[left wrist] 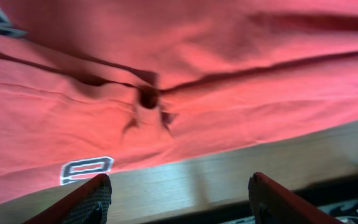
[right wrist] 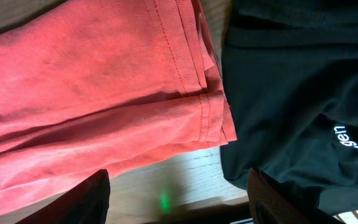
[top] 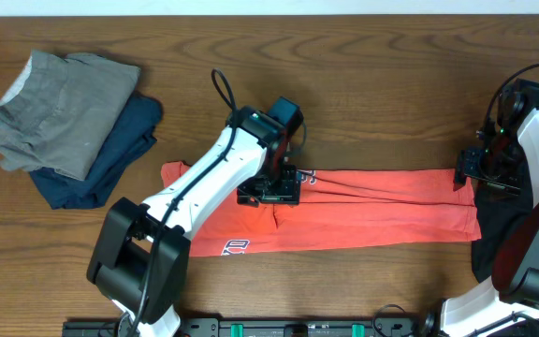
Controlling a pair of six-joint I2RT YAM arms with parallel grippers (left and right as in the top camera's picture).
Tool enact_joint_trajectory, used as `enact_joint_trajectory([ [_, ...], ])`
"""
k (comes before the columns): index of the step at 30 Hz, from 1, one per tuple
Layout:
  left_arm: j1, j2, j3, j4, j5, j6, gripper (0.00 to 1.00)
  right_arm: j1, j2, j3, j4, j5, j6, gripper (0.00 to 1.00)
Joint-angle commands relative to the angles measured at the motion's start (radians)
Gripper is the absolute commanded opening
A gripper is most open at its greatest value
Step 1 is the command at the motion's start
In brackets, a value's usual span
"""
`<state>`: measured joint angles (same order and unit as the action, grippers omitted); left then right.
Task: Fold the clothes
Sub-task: 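Smooth the folded strip with the left gripper, right gripper holding right end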
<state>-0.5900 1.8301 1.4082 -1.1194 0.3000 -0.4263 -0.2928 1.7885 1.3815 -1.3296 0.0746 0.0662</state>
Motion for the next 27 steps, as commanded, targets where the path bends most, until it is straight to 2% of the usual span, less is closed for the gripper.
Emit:
enact_joint_trajectory([
  [1,0.045,0.006,-0.008,-0.024,-0.081,-0.005,0.72,-0.002,-0.01,-0.004,0.0,-0.005,-0.012,0.69],
  [7,0.161,0.006,-0.008,-0.075,-0.155,-0.001,0.72,-0.002,-0.01,-0.007,0.014,-0.005,-0.053,0.69],
  [12,0.226,0.006,-0.008,-0.099,-0.155,0.006,0.72,-0.006,-0.01,-0.093,0.122,-0.005,-0.127,0.72],
  [18,0.233,0.006,-0.008,-0.1,-0.155,0.014,0.72,-0.029,-0.01,-0.255,0.296,-0.02,-0.174,0.72],
  [23,0.233,0.006,-0.008,-0.104,-0.155,0.013,0.72,-0.044,-0.01,-0.299,0.347,0.016,-0.173,0.74],
  [27,0.233,0.006,-0.009,-0.107,-0.155,0.013,0.72,-0.061,-0.008,-0.307,0.363,0.007,-0.176,0.72],
])
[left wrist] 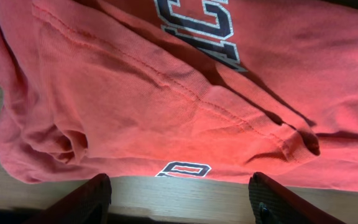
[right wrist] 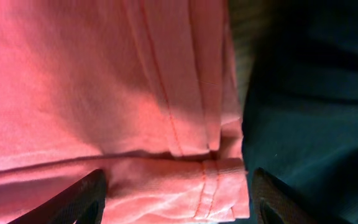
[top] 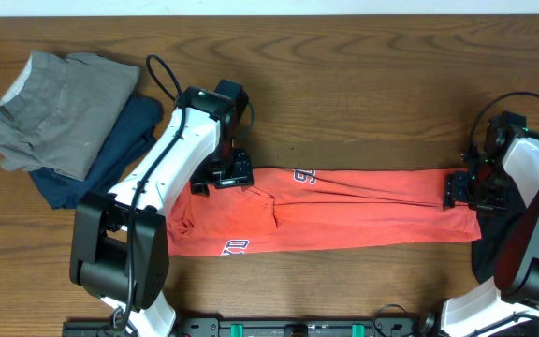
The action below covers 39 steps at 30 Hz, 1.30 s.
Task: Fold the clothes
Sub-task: 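Smooth the folded strip with the left gripper, right gripper holding right end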
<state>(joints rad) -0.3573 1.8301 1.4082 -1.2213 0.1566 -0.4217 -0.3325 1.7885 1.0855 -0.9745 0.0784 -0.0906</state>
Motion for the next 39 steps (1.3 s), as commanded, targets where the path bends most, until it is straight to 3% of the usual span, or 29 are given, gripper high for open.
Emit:
enact_joint_trajectory([
  [1,0.001,0.006,-0.008,-0.005,-0.011,0.009,0.72,-0.025,-0.007,-0.02,0.017,-0.024,-0.03,0.68],
  [3,0.001,0.006,-0.008,-0.005,-0.011,0.009,0.72,-0.031,-0.002,-0.041,0.03,-0.096,-0.071,0.64],
  [5,0.001,0.006,-0.008,-0.005,-0.011,0.009,0.72,-0.029,0.005,-0.064,0.055,-0.121,-0.083,0.66],
  [12,0.001,0.006,-0.008,-0.01,-0.011,0.009,0.72,-0.029,0.047,-0.14,0.163,-0.013,-0.065,0.65],
  [28,0.001,0.006,-0.009,-0.012,-0.011,0.008,0.72,-0.029,0.056,-0.147,0.227,-0.001,-0.061,0.65],
  [30,0.001,0.006,-0.008,-0.012,-0.011,0.008,0.72,-0.029,0.056,-0.147,0.227,0.016,-0.061,0.65],
  [33,0.001,0.006,-0.008,-0.012,-0.011,0.009,0.73,-0.029,0.056,-0.137,0.232,0.021,-0.06,0.75],
  [39,0.001,0.006,-0.008,-0.012,-0.011,0.008,0.72,-0.029,0.055,-0.093,0.203,0.023,-0.091,0.76],
])
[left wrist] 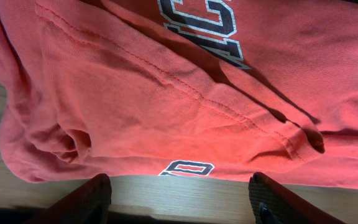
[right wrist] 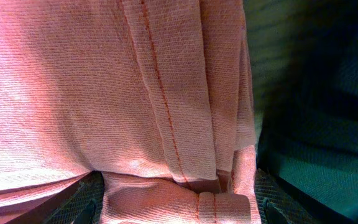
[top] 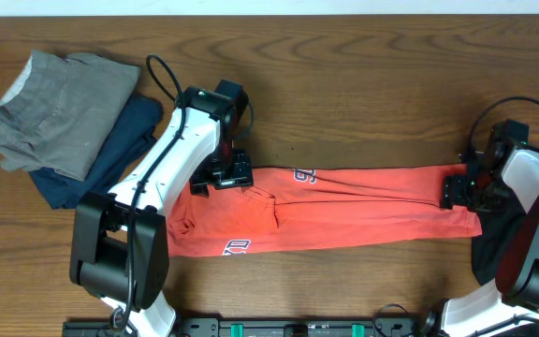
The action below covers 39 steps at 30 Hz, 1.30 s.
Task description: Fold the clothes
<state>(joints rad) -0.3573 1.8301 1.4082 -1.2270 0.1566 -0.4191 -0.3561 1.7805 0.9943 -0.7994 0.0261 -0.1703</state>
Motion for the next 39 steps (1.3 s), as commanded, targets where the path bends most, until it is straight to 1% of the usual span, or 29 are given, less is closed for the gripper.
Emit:
enact_joint_trajectory([
  [1,0.001,0.006,-0.008,-0.006,-0.011,0.006,0.72,-0.005,0.063,0.003,0.026,0.075,-0.02,0.75],
  [10,0.001,0.006,-0.008,-0.004,-0.011,0.006,0.72,-0.006,0.064,-0.008,0.049,0.069,-0.041,0.76],
  [15,0.001,0.006,-0.008,-0.011,-0.011,0.006,0.72,-0.006,0.064,-0.055,0.098,0.037,-0.063,0.74],
  [16,0.001,0.006,-0.008,-0.011,-0.011,0.006,0.72,-0.006,0.064,-0.058,0.105,0.037,-0.063,0.72],
  [17,0.001,0.006,-0.008,-0.011,-0.011,0.006,0.72,-0.005,0.064,-0.058,0.109,0.036,-0.063,0.68],
  [19,0.001,0.006,-0.008,-0.011,-0.011,0.006,0.72,-0.005,0.064,-0.058,0.113,0.036,-0.063,0.47],
  [21,0.001,0.006,-0.008,-0.011,-0.011,0.006,0.72,-0.006,0.064,-0.057,0.113,0.036,-0.063,0.22],
  [22,0.001,0.006,-0.008,-0.011,-0.011,0.006,0.72,-0.006,0.064,-0.056,0.113,0.037,-0.063,0.12],
  [24,0.001,0.006,-0.008,-0.011,-0.011,0.006,0.72,-0.005,0.064,-0.051,0.112,0.037,-0.053,0.01],
  [28,0.003,0.004,-0.008,-0.011,-0.011,0.006,0.72,-0.012,0.064,-0.021,0.1,0.049,0.023,0.01],
  [32,0.028,-0.015,-0.008,-0.022,-0.011,0.013,0.72,-0.019,0.064,0.05,0.035,0.158,0.051,0.01],
  [35,0.072,-0.039,-0.008,-0.03,-0.012,0.035,0.72,-0.018,0.064,0.144,-0.042,0.206,0.126,0.01],
  [38,0.138,-0.069,-0.008,-0.042,-0.012,0.052,0.73,-0.013,0.064,0.275,-0.152,0.195,0.18,0.01],
  [39,0.161,-0.077,-0.008,-0.045,-0.011,0.055,0.72,-0.009,0.063,0.314,-0.185,0.187,0.188,0.01],
])
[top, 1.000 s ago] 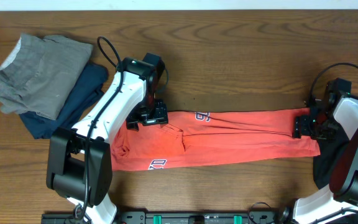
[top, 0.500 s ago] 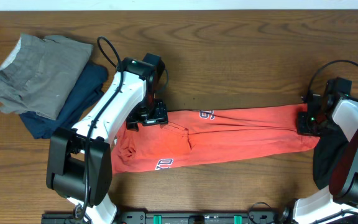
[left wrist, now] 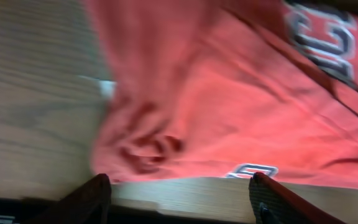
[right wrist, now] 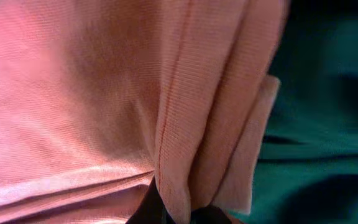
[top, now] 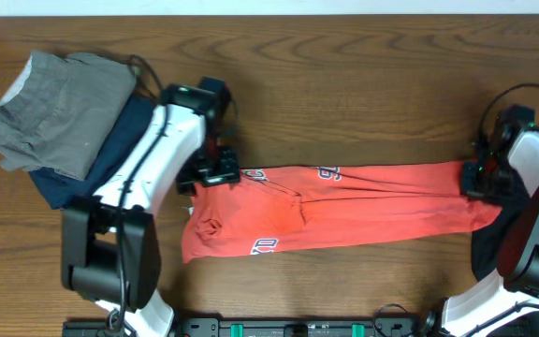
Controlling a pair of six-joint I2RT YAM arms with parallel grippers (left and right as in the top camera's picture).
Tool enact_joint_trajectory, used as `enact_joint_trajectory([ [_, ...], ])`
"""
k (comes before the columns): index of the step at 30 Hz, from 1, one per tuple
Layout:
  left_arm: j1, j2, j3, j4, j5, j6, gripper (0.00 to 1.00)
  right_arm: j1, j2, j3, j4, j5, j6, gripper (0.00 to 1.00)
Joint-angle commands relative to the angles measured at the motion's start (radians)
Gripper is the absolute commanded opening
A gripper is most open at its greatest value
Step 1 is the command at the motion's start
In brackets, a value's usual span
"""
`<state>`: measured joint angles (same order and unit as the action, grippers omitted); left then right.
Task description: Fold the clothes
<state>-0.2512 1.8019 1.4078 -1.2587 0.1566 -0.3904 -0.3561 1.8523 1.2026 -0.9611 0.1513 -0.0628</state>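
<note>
A red shirt [top: 363, 201], folded into a long strip, lies across the table's front half. My right gripper [top: 480, 178] is at its right end, shut on the bunched hem [right wrist: 229, 124]; the dark fingertips [right wrist: 166, 208] pinch the folds. My left gripper [top: 209, 176] hovers at the strip's upper left corner. Its fingers [left wrist: 95, 199] stand wide apart, open and empty, over the crumpled left end [left wrist: 148, 146]. The left wrist view is blurred.
A folded grey garment [top: 59, 108] lies on a navy one [top: 124, 145] at the back left. A black garment [top: 494, 248] sits at the right edge, partly under the shirt's end and my right arm. Bare wooden table [top: 363, 94] lies behind the shirt.
My right gripper has shut on the shirt's right hem and sits farther right. The whole shirt has shifted right. My left gripper has moved a little left, to the shirt's left edge.
First my left gripper was open over the shirt's middle, the right open at its right end. The left then stood over the upper left part while the right came close onto the hem. Now the right holds the hem and the shirt lies farther right.
</note>
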Motion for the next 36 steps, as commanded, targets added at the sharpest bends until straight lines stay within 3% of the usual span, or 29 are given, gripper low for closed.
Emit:
enact_joint_trajectory([
  [1,0.086,-0.06,-0.008,-0.017,-0.011,0.031,0.72,0.0,-0.008,0.155,-0.065,0.047,0.094,0.01],
  [6,0.184,-0.087,-0.008,-0.031,-0.008,0.048,0.72,0.084,-0.008,0.295,-0.207,0.016,0.103,0.01],
  [11,0.223,-0.088,-0.008,-0.035,-0.008,0.084,0.72,0.24,-0.008,0.315,-0.283,0.02,0.103,0.01],
  [24,0.229,-0.088,-0.008,-0.032,-0.009,0.084,0.72,0.616,-0.008,0.243,-0.299,0.035,0.152,0.01],
  [36,0.229,-0.088,-0.008,-0.027,-0.008,0.106,0.73,0.769,-0.008,0.164,-0.252,-0.042,0.183,0.02],
])
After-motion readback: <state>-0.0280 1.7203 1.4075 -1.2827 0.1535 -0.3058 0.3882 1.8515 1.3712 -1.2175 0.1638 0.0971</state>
